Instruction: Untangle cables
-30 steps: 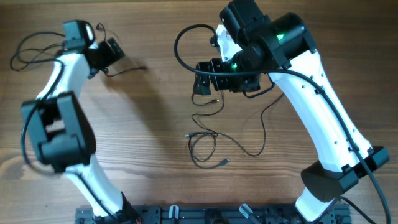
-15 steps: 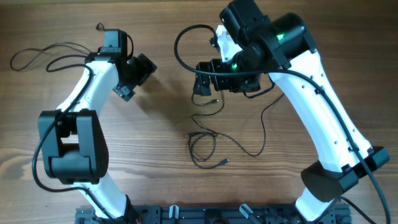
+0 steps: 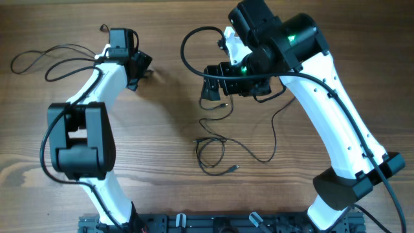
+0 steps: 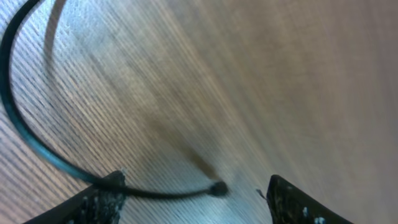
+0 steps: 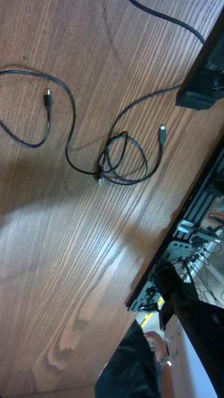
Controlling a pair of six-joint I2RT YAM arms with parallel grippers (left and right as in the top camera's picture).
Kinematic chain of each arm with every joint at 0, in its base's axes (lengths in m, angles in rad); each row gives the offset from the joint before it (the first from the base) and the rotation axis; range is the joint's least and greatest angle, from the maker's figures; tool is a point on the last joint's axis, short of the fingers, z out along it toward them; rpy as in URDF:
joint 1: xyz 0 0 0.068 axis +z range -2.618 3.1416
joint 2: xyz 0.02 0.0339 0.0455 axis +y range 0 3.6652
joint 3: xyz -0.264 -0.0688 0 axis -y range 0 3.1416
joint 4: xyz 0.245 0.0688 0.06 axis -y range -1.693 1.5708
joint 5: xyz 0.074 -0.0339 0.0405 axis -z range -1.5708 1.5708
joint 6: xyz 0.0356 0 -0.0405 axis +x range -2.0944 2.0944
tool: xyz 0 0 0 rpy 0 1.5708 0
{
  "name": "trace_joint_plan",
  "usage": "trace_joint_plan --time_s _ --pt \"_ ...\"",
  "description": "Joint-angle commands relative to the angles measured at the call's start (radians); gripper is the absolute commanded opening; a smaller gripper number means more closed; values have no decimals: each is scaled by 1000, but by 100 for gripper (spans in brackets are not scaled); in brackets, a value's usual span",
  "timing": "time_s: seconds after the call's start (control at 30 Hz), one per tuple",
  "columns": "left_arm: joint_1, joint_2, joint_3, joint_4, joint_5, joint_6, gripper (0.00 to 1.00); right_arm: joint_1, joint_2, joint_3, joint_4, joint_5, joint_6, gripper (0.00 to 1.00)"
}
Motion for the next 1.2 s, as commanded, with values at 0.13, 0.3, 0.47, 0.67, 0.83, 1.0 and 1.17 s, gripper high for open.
trace_joint_plan --time_s 0.13,0.3,0.47,0.67,0.83,1.0,1.17 --pt "76 61 -3 84 -45 0 18 7 -29 3 -3 -5 -19 100" --pt "167 -5 38 275 108 43 4 7 -29 3 -4 -5 -19 100" --pt "218 -37 115 365 195 182 87 7 -29 3 -3 -5 -19 100" --pt "230 -51 116 171 198 513 100 7 -29 3 -3 -6 8 100" --pt "359 -198 116 148 198 490 100 7 -29 3 -4 -6 8 100" --pt "520 -157 115 160 108 437 100 8 -24 -11 6 -1 6 100" --pt "587 39 115 352 113 437 100 10 -18 -11 6 -2 9 99"
